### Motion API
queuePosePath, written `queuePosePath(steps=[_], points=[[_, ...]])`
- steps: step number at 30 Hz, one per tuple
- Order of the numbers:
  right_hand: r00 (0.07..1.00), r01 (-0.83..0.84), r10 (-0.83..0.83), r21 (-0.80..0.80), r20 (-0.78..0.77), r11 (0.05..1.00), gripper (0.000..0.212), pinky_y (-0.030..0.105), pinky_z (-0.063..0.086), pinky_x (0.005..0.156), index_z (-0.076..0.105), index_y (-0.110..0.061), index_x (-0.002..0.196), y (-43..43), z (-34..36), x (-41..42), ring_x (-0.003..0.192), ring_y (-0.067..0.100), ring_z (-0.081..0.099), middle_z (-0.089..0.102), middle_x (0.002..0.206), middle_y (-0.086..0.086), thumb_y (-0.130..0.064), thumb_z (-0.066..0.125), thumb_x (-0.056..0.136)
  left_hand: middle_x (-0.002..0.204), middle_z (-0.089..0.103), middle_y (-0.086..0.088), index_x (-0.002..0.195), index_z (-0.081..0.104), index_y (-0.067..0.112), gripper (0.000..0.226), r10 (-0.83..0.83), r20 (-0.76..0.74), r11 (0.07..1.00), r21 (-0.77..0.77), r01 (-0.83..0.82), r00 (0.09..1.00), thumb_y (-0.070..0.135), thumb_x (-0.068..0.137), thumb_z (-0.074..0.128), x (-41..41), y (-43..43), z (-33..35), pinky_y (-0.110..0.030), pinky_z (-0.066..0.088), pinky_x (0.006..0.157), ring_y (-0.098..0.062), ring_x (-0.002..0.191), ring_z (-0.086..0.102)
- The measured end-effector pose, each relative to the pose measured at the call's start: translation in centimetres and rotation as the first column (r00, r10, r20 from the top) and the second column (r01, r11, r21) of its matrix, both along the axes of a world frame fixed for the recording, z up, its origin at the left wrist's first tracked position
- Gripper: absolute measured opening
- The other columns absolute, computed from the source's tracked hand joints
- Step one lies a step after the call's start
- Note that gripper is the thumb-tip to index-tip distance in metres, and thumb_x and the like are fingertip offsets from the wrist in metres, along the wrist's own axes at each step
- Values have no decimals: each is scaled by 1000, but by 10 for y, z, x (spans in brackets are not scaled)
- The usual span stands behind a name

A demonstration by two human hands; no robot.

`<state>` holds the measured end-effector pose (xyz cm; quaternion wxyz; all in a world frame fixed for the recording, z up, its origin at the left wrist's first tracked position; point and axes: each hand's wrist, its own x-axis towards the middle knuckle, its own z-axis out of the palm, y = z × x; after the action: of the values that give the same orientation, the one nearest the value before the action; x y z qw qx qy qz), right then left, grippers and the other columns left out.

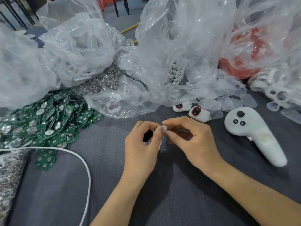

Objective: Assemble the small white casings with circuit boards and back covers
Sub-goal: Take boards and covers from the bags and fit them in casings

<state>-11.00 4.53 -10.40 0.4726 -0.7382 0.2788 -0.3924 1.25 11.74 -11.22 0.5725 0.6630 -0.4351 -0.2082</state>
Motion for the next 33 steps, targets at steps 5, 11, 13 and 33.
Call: queuePosePath(steps=[5, 11, 13, 33], points=[[996, -19, -1, 224, 90, 975, 12, 17, 52, 61, 69, -16, 86, -1, 4, 1, 66, 9, 67, 71, 80, -3, -5, 71, 81, 72, 59, 4, 75, 66, 32, 12, 25, 17, 1000, -4, -25, 1000, 34, 85, 60, -1, -1, 0, -24, 42, 61, -9, 63, 56], [976, -110, 23, 406, 214, 907, 7, 24, 53, 63, 63, -6, 81, -8, 5, 0, 65, 17, 63, 67, 76, 6, 1, 67, 80, 84, 59, 13, 95, 66, 41, 13, -45, 83, 999, 4, 45, 996, 31, 90, 59, -2, 1, 0, -28, 49, 63, -7, 70, 57], [953, -143, -25, 518, 303, 843, 12, 24, 53, 61, 60, -6, 78, -11, 4, 1, 65, 16, 62, 68, 76, 8, 5, 63, 81, 86, 60, 11, 105, 63, 44, 24, -32, 33, 999, -9, 32, 999, 24, 94, 56, -1, 1, -1, -25, 50, 56, -10, 63, 60], [1000, -12, 11, 286, 6, 958, 17, 16, 52, 67, 63, -15, 75, -13, 0, -1, 71, 8, 68, 71, 85, -3, -1, 70, 80, 96, 70, 19, 103, 64, 38, 31, 48, -72, 999, -6, -49, 996, 10, 91, 63, -8, 2, -1, -21, 56, 76, -1, 88, 69]])
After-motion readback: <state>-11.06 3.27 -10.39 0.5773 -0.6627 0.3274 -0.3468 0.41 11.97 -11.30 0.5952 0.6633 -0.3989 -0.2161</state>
